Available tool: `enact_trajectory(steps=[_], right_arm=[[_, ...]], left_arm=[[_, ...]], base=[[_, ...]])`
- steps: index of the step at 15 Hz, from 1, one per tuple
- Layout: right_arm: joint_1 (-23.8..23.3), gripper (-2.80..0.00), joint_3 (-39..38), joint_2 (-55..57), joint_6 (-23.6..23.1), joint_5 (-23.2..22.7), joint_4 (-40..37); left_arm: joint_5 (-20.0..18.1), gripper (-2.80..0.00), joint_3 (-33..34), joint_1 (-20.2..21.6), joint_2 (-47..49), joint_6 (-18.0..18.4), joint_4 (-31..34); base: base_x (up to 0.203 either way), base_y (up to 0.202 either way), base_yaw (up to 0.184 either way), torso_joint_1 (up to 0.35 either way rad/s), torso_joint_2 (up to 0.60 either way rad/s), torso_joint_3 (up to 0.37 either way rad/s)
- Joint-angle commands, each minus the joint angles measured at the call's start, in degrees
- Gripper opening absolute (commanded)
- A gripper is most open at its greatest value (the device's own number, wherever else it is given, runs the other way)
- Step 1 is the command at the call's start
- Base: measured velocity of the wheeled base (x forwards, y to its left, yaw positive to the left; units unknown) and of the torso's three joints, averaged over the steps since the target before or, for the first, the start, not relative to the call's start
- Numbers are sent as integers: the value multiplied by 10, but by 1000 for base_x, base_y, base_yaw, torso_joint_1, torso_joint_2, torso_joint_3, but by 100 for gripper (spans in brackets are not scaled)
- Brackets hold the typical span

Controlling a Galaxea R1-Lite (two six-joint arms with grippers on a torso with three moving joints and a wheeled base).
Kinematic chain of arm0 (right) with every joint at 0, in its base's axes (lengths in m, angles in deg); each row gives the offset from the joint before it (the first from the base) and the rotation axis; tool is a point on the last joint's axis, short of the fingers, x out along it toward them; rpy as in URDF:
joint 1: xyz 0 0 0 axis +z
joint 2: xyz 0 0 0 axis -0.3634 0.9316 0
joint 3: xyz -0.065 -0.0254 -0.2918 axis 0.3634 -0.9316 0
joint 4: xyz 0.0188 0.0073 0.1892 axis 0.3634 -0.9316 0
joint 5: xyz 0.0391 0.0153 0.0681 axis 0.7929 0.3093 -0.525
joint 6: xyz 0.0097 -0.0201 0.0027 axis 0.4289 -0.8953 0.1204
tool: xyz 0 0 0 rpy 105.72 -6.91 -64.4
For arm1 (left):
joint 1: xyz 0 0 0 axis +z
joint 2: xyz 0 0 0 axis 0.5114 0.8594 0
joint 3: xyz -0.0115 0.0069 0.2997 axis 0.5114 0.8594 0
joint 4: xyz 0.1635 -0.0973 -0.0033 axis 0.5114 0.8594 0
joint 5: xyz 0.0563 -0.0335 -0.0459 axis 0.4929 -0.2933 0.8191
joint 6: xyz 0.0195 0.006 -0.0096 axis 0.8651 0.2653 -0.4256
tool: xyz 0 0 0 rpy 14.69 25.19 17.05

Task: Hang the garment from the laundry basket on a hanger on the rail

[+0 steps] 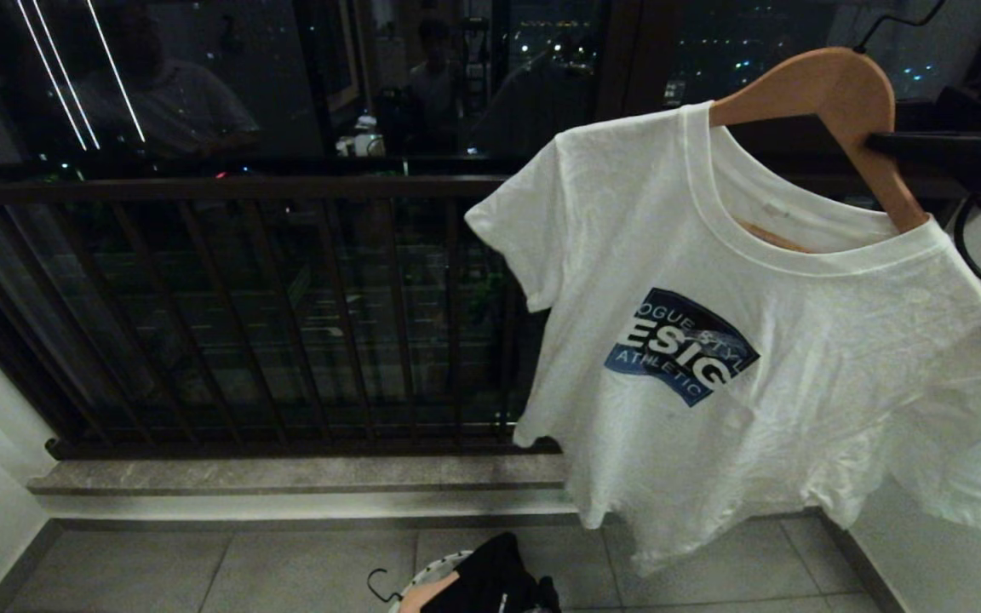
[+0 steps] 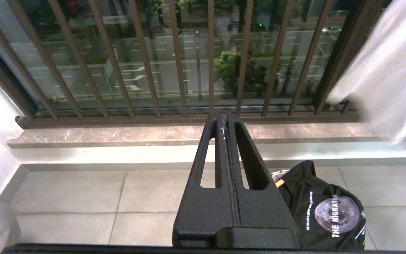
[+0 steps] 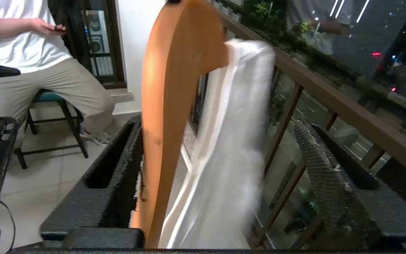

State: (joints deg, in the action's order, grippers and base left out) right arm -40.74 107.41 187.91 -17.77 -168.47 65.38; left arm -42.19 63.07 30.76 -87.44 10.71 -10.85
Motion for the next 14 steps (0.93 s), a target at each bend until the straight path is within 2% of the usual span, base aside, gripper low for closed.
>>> enact_trajectory(steps=[1, 6, 10, 14], right_arm=[[-3, 0, 0, -9, 2, -5, 3], [-19, 0, 0, -26, 2, 10, 3], [-57, 0, -12, -41, 2, 23, 4], [-98, 0, -60, -70, 2, 30, 58]], left_arm=[[0, -280, 1, 0, 0, 0, 0], [0, -280, 1, 0, 0, 0, 0], [0, -280, 1, 0, 0, 0, 0], [0, -280, 1, 0, 0, 0, 0]], base=[[0, 0, 0, 0, 0, 0], [0, 0, 0, 0, 0, 0], [0, 0, 0, 0, 0, 0], [0, 0, 0, 0, 0, 0]])
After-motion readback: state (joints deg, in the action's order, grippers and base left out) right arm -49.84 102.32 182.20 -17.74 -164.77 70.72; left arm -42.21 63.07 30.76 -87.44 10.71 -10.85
